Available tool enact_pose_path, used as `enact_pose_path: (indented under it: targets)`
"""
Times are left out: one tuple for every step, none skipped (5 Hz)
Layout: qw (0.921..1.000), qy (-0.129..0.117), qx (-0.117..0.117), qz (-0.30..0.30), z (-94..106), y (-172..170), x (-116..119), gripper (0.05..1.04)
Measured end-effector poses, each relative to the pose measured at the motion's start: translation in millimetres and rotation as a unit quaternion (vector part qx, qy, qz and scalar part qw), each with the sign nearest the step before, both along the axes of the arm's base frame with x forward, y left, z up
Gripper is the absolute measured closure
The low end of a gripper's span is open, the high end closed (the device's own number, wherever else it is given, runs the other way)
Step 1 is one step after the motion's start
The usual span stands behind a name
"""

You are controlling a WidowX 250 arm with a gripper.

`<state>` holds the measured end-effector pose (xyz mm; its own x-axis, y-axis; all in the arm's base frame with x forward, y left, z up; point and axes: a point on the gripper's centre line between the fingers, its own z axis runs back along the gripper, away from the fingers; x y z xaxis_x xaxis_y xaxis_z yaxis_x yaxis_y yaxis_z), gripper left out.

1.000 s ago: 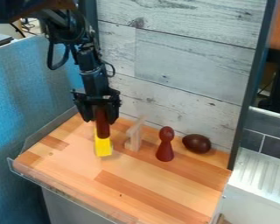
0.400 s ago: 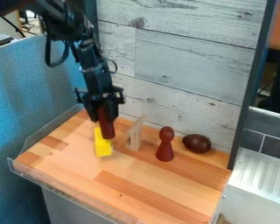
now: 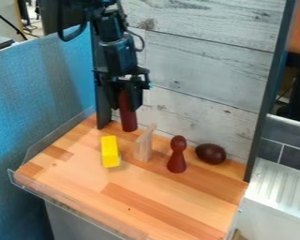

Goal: Moves the cylinder to middle of the table

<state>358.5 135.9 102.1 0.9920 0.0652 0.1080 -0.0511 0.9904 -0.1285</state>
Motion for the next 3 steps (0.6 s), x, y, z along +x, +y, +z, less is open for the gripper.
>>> enact_pose_path:
  targets:
    - [0.9976, 0.023, 0.029, -0.058, -14.1, -30, -8, 0.538]
    - [0.9935, 0.028, 0.043, -0.101, -36.7, -44, -15, 0.538]
    - [0.9875, 0.002, 0.059, -0.146, -56.5, -50, -23, 0.538]
